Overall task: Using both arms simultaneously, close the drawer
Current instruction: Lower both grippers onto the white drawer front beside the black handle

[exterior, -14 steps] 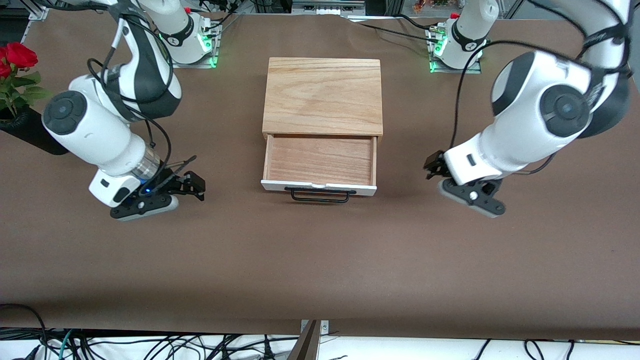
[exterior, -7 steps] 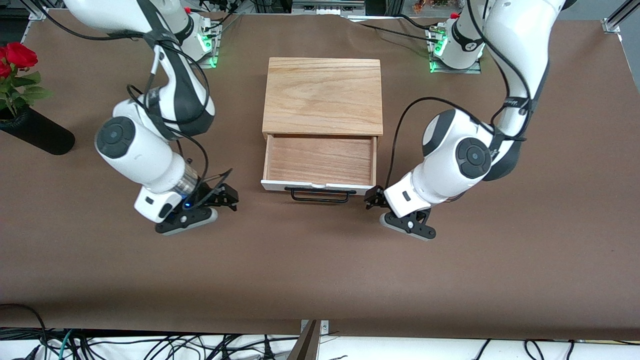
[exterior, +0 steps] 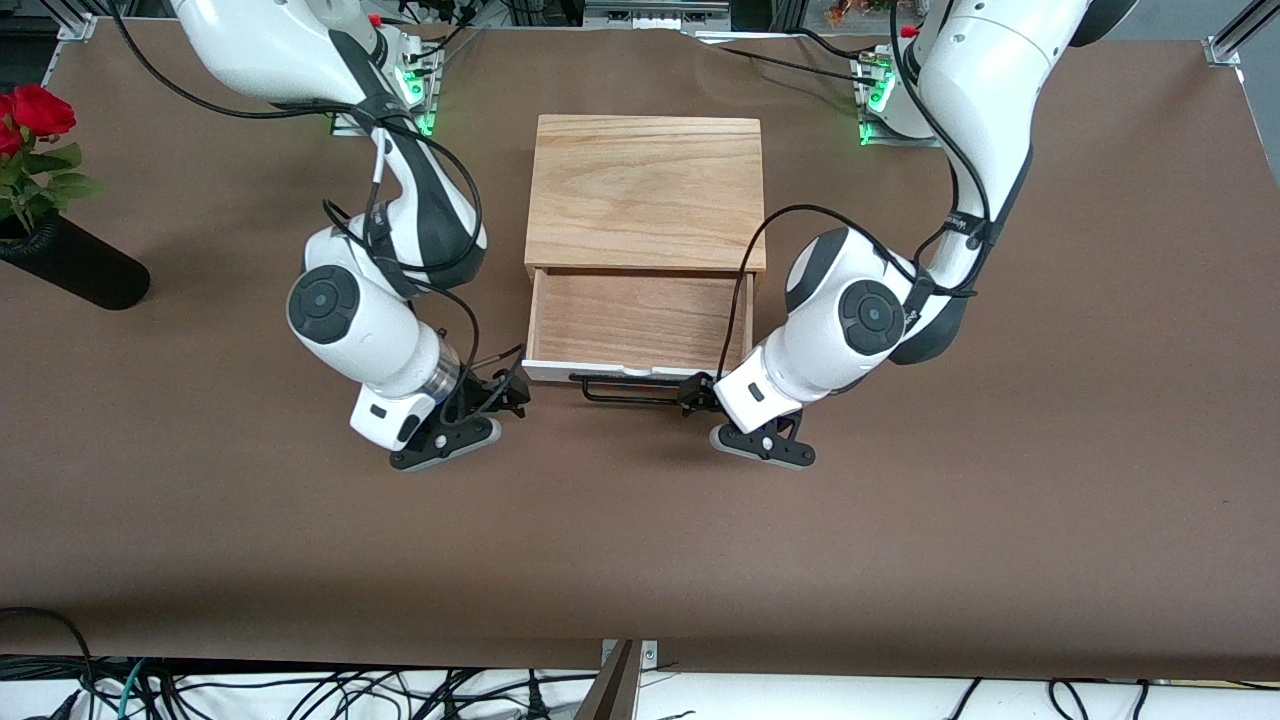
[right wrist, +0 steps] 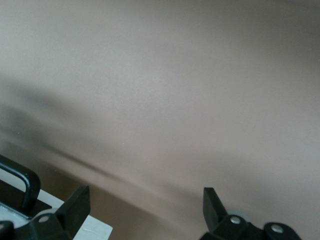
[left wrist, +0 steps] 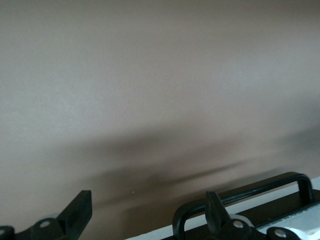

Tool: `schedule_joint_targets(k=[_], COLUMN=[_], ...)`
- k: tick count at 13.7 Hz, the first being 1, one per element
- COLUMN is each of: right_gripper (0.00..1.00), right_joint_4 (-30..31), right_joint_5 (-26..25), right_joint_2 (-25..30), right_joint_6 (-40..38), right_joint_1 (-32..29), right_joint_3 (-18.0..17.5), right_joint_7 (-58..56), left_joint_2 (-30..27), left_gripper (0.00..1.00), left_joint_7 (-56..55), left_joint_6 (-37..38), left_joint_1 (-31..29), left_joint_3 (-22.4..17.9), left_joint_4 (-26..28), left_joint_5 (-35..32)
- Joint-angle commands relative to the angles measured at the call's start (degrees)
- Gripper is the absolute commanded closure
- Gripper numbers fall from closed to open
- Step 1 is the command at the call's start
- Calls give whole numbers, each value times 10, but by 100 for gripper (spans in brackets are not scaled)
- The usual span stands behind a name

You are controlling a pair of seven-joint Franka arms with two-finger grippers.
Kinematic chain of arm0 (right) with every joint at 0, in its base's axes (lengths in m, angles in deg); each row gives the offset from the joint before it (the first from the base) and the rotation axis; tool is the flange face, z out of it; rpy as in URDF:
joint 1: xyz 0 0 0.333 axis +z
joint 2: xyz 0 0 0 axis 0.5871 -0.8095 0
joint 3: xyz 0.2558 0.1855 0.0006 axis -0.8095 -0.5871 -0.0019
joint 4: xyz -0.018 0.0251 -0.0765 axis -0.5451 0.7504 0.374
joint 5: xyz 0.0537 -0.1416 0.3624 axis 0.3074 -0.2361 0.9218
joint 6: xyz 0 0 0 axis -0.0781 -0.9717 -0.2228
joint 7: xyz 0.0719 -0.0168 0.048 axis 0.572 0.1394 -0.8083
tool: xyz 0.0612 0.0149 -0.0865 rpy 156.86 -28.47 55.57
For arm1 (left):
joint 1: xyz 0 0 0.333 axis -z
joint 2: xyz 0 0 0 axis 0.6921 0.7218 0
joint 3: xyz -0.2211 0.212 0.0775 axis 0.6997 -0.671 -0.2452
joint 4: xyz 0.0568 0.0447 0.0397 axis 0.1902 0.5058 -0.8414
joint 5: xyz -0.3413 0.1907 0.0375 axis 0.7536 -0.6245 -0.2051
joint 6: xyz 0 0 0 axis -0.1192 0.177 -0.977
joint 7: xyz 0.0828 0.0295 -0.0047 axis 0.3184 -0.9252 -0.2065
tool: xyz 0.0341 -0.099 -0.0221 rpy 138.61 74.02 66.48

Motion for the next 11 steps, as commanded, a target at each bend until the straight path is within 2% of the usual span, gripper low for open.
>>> schedule_joint_targets(k=[1,5,11], right_gripper=[0,0,0], right_joint_4=[-17,-15,-9], right_joint_5=[10,23,24], right_joint_2=[-14,-14,-17], right_joint_6=[-1,-10,-16], right_joint_1=[18,26,56], right_joint_3=[3,3,3], right_joint_7=[-4,-8,-7], left_joint_2=[-2,-2,-4], left_gripper=[0,0,0], left_joint_7=[-2,-3,-1], left_joint_6=[17,23,80], left_joint_1=[0,2,3], left_joint_3=[3,4,5], left_joint_4=[4,14,13], left_joint_5=[15,15,15])
